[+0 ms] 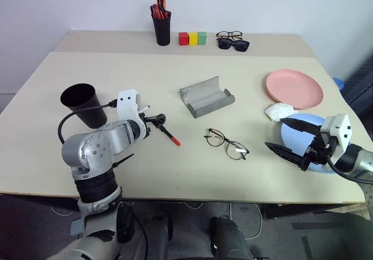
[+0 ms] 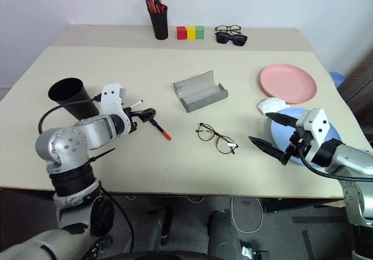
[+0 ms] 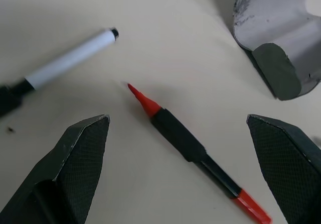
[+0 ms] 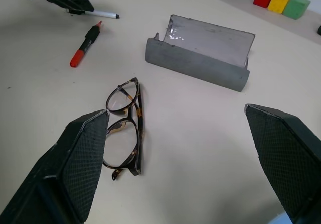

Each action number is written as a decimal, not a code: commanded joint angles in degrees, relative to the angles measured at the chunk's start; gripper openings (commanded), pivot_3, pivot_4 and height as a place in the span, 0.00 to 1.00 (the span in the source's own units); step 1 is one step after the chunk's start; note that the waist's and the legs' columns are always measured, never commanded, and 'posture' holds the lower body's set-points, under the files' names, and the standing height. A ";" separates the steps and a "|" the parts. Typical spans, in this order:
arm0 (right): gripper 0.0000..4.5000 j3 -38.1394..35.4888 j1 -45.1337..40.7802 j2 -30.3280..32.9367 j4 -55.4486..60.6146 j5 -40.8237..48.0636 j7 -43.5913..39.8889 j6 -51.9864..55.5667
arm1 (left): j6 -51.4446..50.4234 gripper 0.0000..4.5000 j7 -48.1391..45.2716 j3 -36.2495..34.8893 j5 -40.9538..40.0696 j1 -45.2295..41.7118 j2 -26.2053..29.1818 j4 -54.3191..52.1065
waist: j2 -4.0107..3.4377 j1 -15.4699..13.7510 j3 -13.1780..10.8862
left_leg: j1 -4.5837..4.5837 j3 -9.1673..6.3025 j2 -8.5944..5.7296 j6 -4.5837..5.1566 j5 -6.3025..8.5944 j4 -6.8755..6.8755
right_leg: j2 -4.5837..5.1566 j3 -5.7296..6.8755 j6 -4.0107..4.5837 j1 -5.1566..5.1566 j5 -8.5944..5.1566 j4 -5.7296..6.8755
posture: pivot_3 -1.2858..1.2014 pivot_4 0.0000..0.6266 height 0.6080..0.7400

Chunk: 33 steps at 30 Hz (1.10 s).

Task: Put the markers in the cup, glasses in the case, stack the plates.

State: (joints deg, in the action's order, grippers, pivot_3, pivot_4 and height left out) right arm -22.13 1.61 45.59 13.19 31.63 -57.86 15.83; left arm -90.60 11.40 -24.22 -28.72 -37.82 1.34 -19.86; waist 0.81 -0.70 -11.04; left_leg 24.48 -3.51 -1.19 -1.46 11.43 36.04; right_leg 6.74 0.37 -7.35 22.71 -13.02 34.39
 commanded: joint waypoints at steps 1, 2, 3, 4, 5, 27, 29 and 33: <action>0.98 -0.48 -1.15 0.55 0.07 0.20 -0.63 -1.07 | -1.90 1.00 3.88 -2.13 5.13 -2.76 -3.42 -0.34 | 0.02 0.03 -0.01 | 0.01 0.01 0.00 0.00 0.00 0.01 | 0.00 0.00 -0.01 0.00 0.00 -0.02 | 0.52 0.24 1.00; 0.98 -0.46 -1.41 0.68 -0.14 0.20 -0.75 -1.03 | -1.90 1.00 4.66 -2.15 6.11 -3.28 -4.34 -0.42 | 0.03 0.02 -0.02 | 0.01 0.02 0.00 -0.01 0.01 0.01 | 0.00 0.00 -0.01 -0.01 0.00 -0.04 | 0.52 0.24 1.00; 0.98 -0.49 -1.68 0.86 -0.54 0.13 -1.04 -1.12 | -1.90 1.00 5.71 -1.90 7.17 -3.71 -5.22 -0.10 | 0.05 -0.03 -0.03 | 0.01 0.02 0.00 -0.01 0.01 0.00 | 0.00 0.00 0.00 -0.01 0.00 -0.06 | 0.52 0.24 1.00; 0.98 -0.50 -1.89 0.98 -0.79 0.11 -1.21 -1.15 | -1.90 1.00 6.73 -1.86 8.10 -4.00 -5.96 0.33 | 0.06 -0.05 -0.03 | 0.02 0.02 0.00 -0.01 0.01 -0.01 | 0.00 0.00 0.02 -0.01 0.01 -0.06 | 0.52 0.24 1.00; 0.98 -0.52 -2.13 1.10 -1.15 0.06 -1.44 -1.23 | -1.90 1.00 8.02 -1.92 9.14 -4.27 -6.93 1.03 | 0.06 -0.07 -0.04 | 0.02 0.02 0.00 -0.01 0.01 -0.01 | 0.00 0.00 0.04 0.00 0.03 -0.07 | 0.52 0.24 1.00; 1.00 0.19 -1.26 -0.43 0.69 -0.47 1.02 -1.70 | -1.90 0.48 15.07 -2.16 20.96 -17.35 -11.65 18.09 | 0.11 0.00 -0.06 | 0.04 0.04 -0.02 -0.03 0.01 -0.01 | 0.01 0.00 -0.10 0.01 0.03 -0.10 | 0.52 0.24 1.00; 1.00 0.47 -1.47 -0.39 0.82 -0.55 1.28 -1.55 | -1.90 0.25 15.12 -2.88 21.00 -17.93 -12.14 18.04 | 0.12 -0.03 -0.07 | 0.04 0.04 -0.02 -0.03 0.01 -0.01 | 0.01 0.00 -0.11 0.02 0.04 -0.09 | 0.52 0.24 1.00; 1.00 1.12 -2.44 -0.17 0.75 -0.59 1.63 -1.13 | -1.90 0.04 14.25 -2.64 19.68 -17.41 -12.35 16.48 | 0.13 -0.05 -0.08 | 0.05 0.04 -0.02 -0.04 0.02 -0.01 | 0.02 0.00 -0.11 0.02 0.04 -0.10 | 0.52 0.24 1.00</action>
State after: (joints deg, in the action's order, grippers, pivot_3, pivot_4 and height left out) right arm -20.56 0.10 45.13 12.24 30.60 -56.50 14.79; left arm -92.02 26.16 -26.78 -8.18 -54.20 -10.02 -1.00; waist 0.93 -0.75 -11.12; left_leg 24.54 -3.47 -1.21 -1.51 11.44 36.03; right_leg 6.76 0.38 -7.46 22.73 -12.97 34.29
